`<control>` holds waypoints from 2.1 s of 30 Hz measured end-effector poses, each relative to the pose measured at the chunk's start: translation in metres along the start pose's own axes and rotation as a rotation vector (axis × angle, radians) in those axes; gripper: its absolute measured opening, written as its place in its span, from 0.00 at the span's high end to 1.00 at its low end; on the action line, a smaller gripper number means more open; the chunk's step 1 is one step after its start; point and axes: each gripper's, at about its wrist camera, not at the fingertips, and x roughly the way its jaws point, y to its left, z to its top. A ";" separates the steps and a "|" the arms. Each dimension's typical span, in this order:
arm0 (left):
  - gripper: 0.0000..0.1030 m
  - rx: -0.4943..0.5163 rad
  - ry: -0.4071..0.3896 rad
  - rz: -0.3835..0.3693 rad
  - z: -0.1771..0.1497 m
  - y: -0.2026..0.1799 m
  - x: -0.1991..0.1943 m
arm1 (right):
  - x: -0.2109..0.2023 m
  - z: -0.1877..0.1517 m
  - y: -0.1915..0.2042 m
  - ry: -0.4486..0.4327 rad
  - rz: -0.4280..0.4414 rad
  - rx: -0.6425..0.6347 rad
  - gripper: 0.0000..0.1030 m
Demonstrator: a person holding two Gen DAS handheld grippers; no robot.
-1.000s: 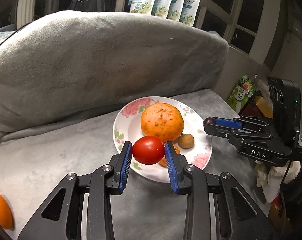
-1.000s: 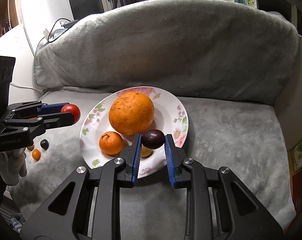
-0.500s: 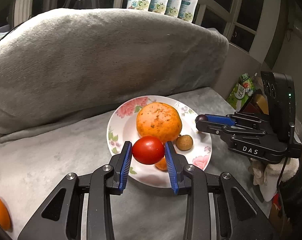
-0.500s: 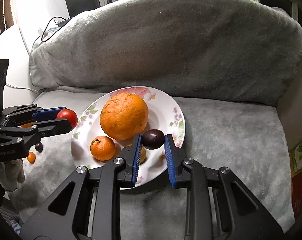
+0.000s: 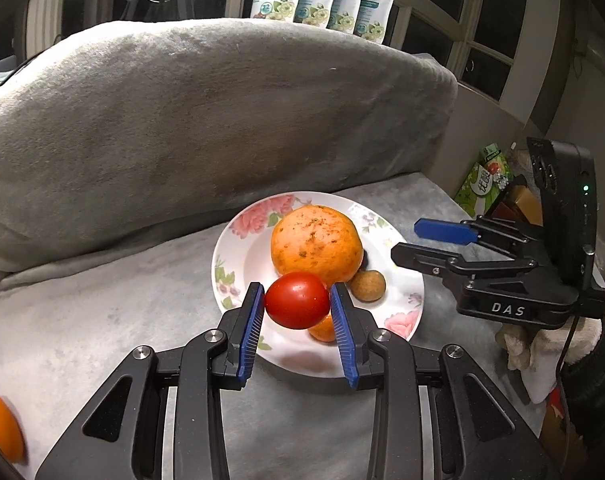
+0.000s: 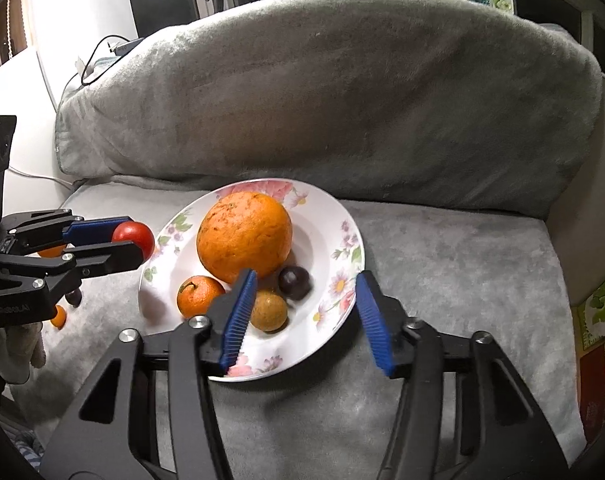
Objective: Organize fruits
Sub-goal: 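Open the right tool to drop the plum while the left tool releases the tomato, then withdraw both tools from the plate toward the large orange on the blanket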
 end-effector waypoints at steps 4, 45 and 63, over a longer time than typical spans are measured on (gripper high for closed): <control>0.50 0.007 -0.015 0.003 0.001 -0.002 -0.003 | -0.002 0.001 0.000 -0.004 -0.009 0.000 0.41; 0.20 0.052 -0.033 0.057 -0.003 -0.022 -0.035 | -0.029 0.000 0.007 -0.068 -0.062 0.008 0.03; 0.20 0.040 -0.109 0.116 -0.019 -0.016 -0.086 | -0.045 0.000 0.035 -0.112 0.026 0.007 0.03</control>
